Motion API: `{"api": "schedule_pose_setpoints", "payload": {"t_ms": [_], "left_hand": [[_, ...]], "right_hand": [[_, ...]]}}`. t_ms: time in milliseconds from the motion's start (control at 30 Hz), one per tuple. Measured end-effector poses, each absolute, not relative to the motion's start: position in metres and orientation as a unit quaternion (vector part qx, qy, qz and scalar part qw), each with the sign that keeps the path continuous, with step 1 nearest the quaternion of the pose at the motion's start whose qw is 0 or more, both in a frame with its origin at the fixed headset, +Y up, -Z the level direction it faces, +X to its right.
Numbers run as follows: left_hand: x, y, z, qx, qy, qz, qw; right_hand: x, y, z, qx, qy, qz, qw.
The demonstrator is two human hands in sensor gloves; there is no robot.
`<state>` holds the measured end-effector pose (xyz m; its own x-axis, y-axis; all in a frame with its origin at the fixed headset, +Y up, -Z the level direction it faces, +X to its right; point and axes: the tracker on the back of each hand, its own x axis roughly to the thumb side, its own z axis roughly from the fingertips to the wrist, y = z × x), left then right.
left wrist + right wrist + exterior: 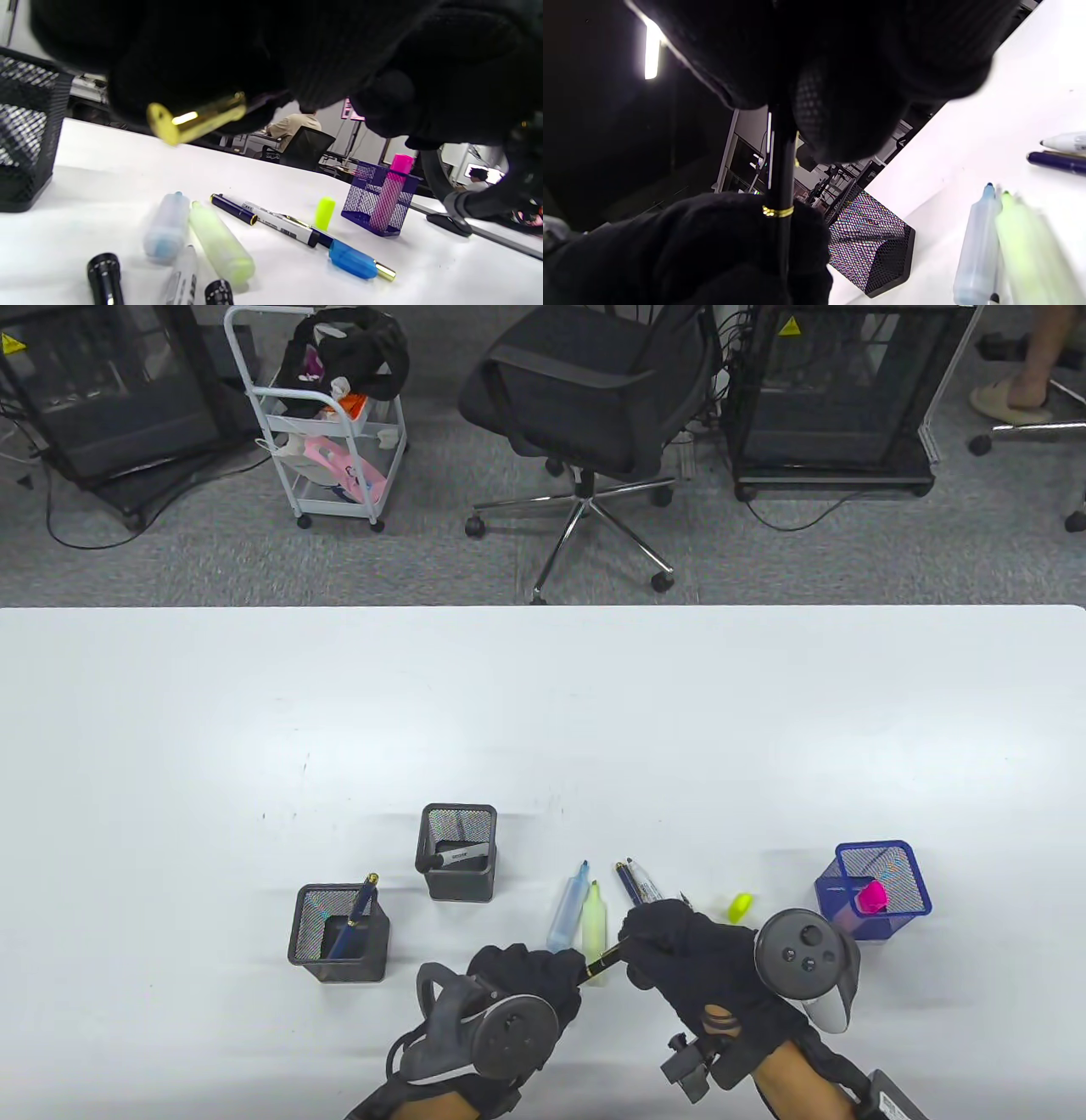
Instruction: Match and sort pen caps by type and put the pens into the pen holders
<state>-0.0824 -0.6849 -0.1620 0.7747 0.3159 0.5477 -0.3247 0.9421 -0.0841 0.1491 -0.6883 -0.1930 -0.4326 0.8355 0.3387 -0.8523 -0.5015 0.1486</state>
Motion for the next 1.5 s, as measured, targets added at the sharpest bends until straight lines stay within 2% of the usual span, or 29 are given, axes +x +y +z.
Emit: {"api": "schedule_pose_setpoints", "payload": {"t_ms": [200,233,300,400,567,767,933,1267,1500], "left_hand": [[-0.078,-0.675,-0.159,0.045,-0.275,0.252,0.927],[-0.077,-0.675,-0.158,0.048,-0.268,0.240,0.932],[-0.083,-0.673,-0.157,0.073,-0.282,0.210,0.933],[-0.098,-0.664,-0.158,0.079,-0.270,0.236,0.930],[-0.156,-0.629,-0.163,0.159,-0.190,0.189,0.950],[-0.219,-0.618,-0.167,0.213,-0.081,0.199,0.953],[-0.233,-0.631,-0.177,0.186,-0.024,0.153,0.970],[-0.220,-0.664,-0.196,0.072,-0.005,0.091,0.993],[-0.223,-0.665,-0.197,0.060,0.022,0.068,0.996]], "right_hand": [[0.124,-0.686,-0.179,0.245,-0.042,0.863,0.440],[0.120,-0.686,-0.174,0.242,-0.055,0.866,0.434],[0.117,-0.684,-0.174,0.253,-0.063,0.860,0.439],[0.122,-0.682,-0.176,0.259,-0.038,0.831,0.491],[0.146,-0.679,-0.183,0.228,-0.079,0.855,0.458],[0.162,-0.690,-0.196,0.193,-0.070,0.869,0.450],[0.166,-0.693,-0.199,0.190,-0.066,0.880,0.429],[0.170,-0.697,-0.201,0.182,-0.057,0.890,0.415],[0.169,-0.697,-0.202,0.184,-0.055,0.894,0.404]]}}
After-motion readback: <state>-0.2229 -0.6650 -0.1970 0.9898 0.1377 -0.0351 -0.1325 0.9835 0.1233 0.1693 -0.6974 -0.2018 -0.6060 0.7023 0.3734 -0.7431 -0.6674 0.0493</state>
